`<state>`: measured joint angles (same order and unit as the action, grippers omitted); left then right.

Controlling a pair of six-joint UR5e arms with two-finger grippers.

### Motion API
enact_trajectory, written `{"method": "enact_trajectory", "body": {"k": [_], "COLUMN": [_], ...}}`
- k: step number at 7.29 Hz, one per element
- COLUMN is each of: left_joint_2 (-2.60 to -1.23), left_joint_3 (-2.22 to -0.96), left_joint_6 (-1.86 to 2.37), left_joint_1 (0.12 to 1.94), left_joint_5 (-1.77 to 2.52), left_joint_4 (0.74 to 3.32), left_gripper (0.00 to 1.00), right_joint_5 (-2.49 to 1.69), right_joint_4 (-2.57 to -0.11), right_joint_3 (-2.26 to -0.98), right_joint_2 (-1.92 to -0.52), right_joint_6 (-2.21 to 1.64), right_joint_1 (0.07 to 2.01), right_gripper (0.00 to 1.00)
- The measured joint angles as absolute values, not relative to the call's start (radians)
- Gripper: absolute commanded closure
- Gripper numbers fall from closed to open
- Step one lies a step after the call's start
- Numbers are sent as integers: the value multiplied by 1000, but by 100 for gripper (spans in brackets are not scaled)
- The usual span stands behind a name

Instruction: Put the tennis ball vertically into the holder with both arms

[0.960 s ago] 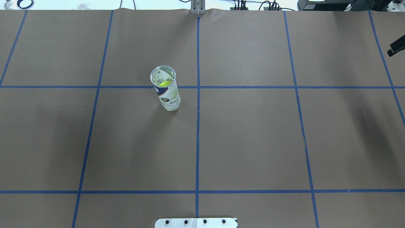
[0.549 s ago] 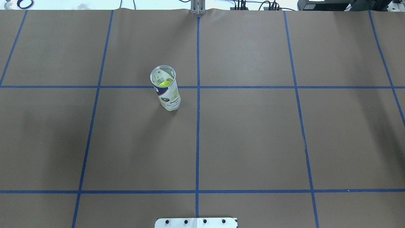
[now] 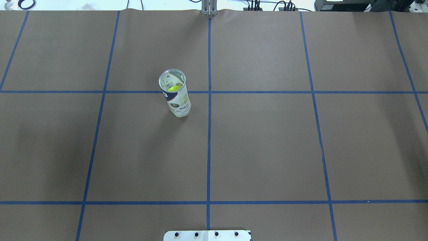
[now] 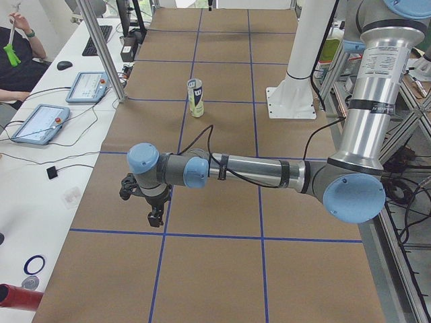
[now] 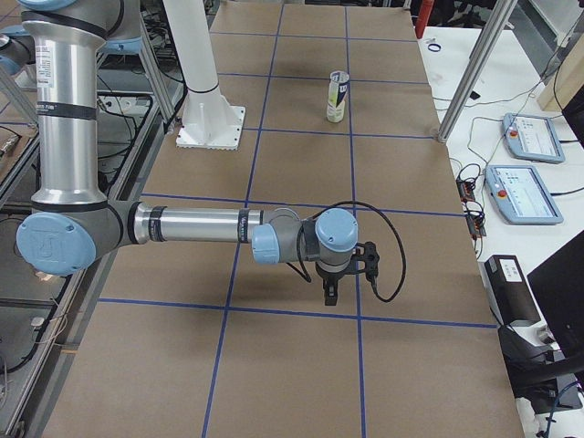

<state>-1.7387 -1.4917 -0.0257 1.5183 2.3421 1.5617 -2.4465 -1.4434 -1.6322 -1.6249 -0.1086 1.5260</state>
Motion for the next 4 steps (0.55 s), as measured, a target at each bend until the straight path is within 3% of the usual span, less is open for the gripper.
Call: {"method": "enact_trajectory", "body": {"k": [4], "left_joint_2": [-1743], "left_joint_3": [-1493], "left_joint_6": [-30], "left_joint_1": [1571], "left_joint_5": [2352], "left_joint_4": [1544], "left_gripper": [0], "right_joint_5": [-2438], "right_joint_4": [-1437], "right_joint_3": [-1637], "right_joint_2": [-1611], "right_joint_6": [-106], "right_joint_1": [1539], "right_gripper": [1]}}
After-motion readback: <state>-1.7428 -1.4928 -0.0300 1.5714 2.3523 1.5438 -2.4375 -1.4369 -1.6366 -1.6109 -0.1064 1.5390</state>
